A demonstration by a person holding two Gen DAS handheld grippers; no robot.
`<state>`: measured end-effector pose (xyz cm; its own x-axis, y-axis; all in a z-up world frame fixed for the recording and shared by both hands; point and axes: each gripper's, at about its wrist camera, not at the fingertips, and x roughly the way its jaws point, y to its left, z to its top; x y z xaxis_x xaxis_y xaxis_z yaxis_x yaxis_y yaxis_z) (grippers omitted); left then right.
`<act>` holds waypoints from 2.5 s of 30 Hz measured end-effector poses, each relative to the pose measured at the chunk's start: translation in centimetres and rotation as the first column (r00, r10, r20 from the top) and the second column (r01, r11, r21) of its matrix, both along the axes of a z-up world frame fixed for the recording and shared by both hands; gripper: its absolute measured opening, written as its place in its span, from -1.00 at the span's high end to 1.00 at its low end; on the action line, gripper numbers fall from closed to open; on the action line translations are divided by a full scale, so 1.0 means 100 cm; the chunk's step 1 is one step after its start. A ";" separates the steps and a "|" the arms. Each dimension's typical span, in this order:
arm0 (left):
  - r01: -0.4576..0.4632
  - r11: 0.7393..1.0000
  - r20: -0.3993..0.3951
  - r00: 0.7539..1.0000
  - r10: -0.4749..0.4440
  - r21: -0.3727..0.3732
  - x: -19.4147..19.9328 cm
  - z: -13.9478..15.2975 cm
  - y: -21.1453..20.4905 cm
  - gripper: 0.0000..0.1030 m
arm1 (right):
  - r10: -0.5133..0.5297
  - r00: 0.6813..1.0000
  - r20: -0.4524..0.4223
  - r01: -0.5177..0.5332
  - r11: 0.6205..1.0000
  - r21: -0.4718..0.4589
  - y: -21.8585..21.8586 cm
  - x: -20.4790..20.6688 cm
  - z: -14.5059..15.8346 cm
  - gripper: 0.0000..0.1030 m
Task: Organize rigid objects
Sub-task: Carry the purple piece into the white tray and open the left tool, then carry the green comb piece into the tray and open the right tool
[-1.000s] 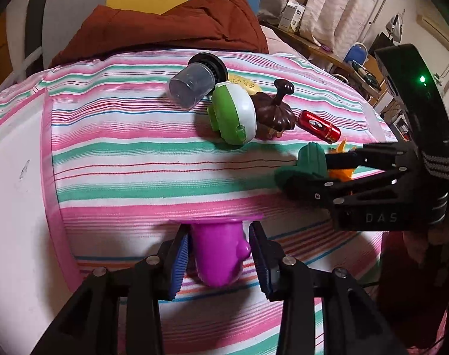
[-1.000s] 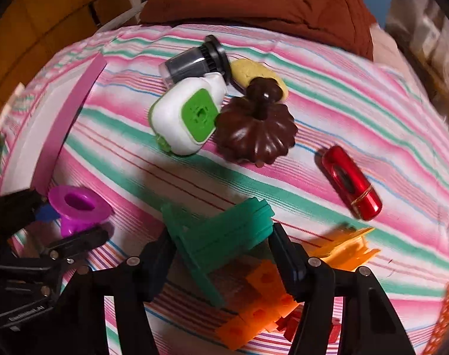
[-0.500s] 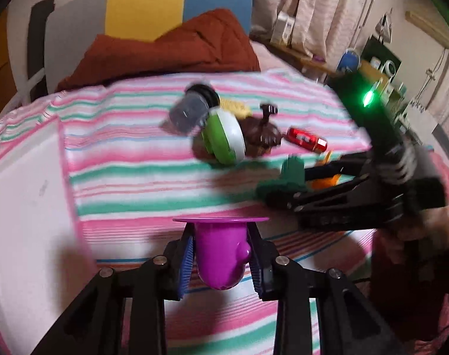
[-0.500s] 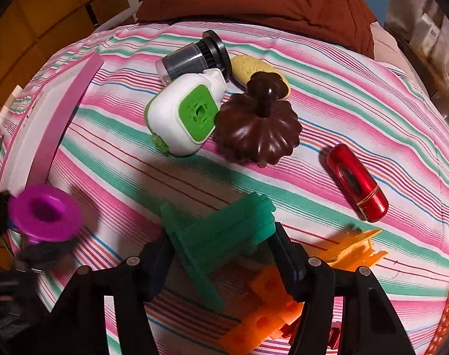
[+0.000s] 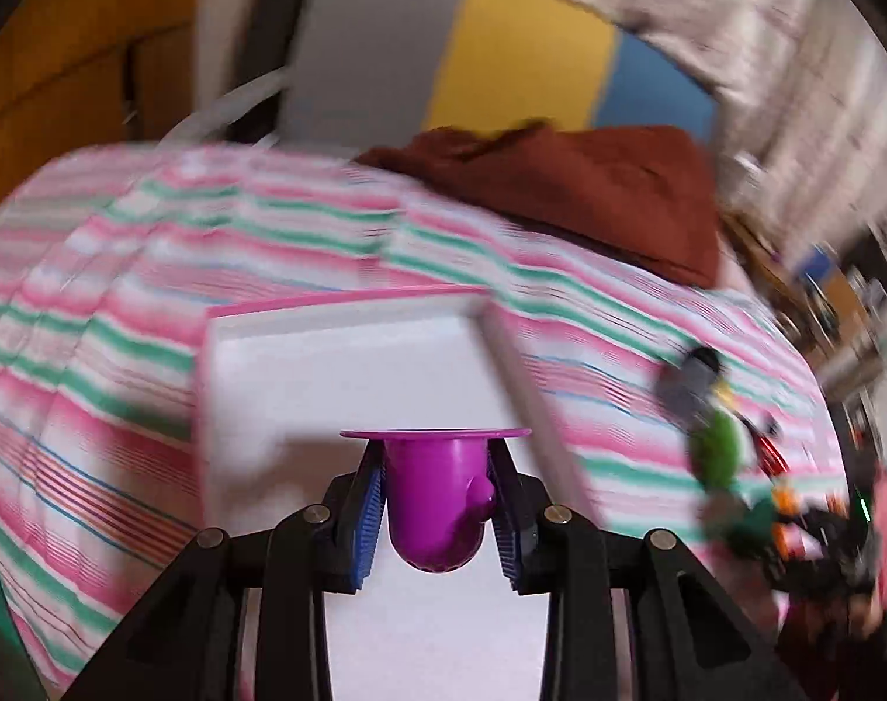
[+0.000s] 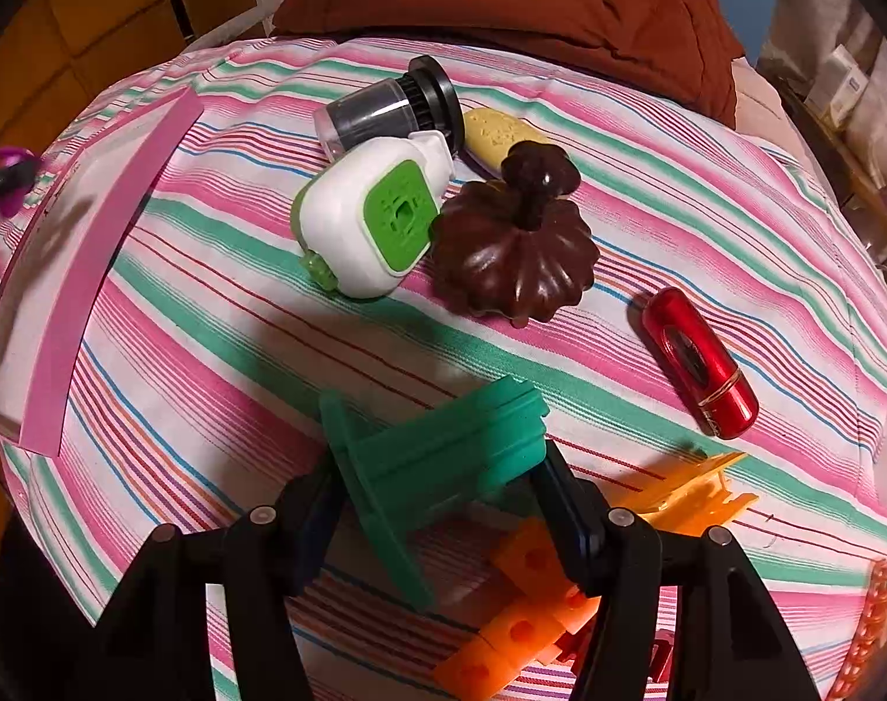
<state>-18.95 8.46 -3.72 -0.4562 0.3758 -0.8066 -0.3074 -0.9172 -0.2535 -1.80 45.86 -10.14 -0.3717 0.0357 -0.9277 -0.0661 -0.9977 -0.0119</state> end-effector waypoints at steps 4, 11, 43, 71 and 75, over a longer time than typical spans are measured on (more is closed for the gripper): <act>-0.057 0.997 0.017 0.998 0.057 -0.050 -0.039 -0.021 -0.010 0.37 | 0.007 1.000 -0.002 -0.007 1.000 0.007 0.002 0.004 0.001 -0.22; -0.109 0.985 0.030 0.993 0.114 -0.131 -0.079 -0.047 -0.012 0.37 | 0.020 1.000 -0.006 -0.020 1.000 0.025 -0.002 0.005 0.001 -0.22; -0.116 0.978 -0.200 0.977 0.080 -0.175 0.123 0.015 -0.031 0.17 | 0.051 0.998 -0.025 -0.049 0.994 0.095 -0.030 0.008 0.005 -0.22; -0.120 0.982 -0.175 0.980 0.094 -0.143 0.146 0.006 -0.066 0.17 | 0.125 0.992 0.023 -0.126 0.991 0.054 -0.111 0.017 0.007 -0.21; -0.129 0.982 -0.198 0.975 0.101 -0.137 0.150 0.008 -0.069 0.17 | 0.083 0.996 0.005 -0.084 0.996 0.042 -0.109 0.021 0.007 -0.21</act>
